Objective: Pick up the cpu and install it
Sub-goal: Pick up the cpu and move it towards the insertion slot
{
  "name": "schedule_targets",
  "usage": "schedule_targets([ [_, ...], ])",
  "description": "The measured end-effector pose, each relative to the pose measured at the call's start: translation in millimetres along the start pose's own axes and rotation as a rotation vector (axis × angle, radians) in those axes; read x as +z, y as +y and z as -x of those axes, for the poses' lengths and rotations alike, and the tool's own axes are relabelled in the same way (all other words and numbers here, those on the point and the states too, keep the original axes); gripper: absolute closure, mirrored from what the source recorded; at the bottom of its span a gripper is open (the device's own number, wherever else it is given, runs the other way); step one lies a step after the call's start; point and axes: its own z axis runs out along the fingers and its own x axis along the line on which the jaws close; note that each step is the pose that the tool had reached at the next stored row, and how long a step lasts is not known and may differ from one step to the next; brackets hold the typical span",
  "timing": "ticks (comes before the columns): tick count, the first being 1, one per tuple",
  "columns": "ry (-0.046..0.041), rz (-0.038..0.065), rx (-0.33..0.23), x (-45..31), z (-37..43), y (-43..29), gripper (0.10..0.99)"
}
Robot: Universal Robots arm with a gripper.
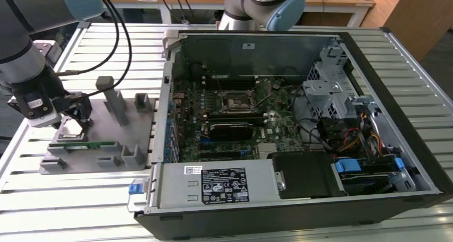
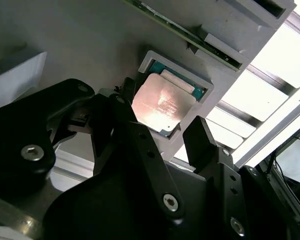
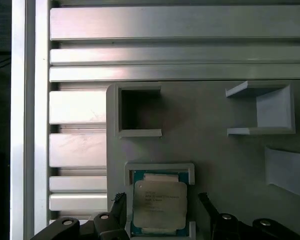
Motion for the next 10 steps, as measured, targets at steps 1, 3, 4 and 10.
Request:
schedule_targets([
  [1, 0.0, 0.0, 0.0, 1.1, 0.0, 0.0, 0.427],
  [3, -0.0001, 0.0, 0.0, 3.5, 0.0, 0.0, 0.427],
  [4, 0.0, 0.0, 0.0, 4.7, 0.0, 0.0, 0.427],
  [10, 0.0004, 0.0, -0.002, 7.4, -0.1, -0.2, 0.553],
])
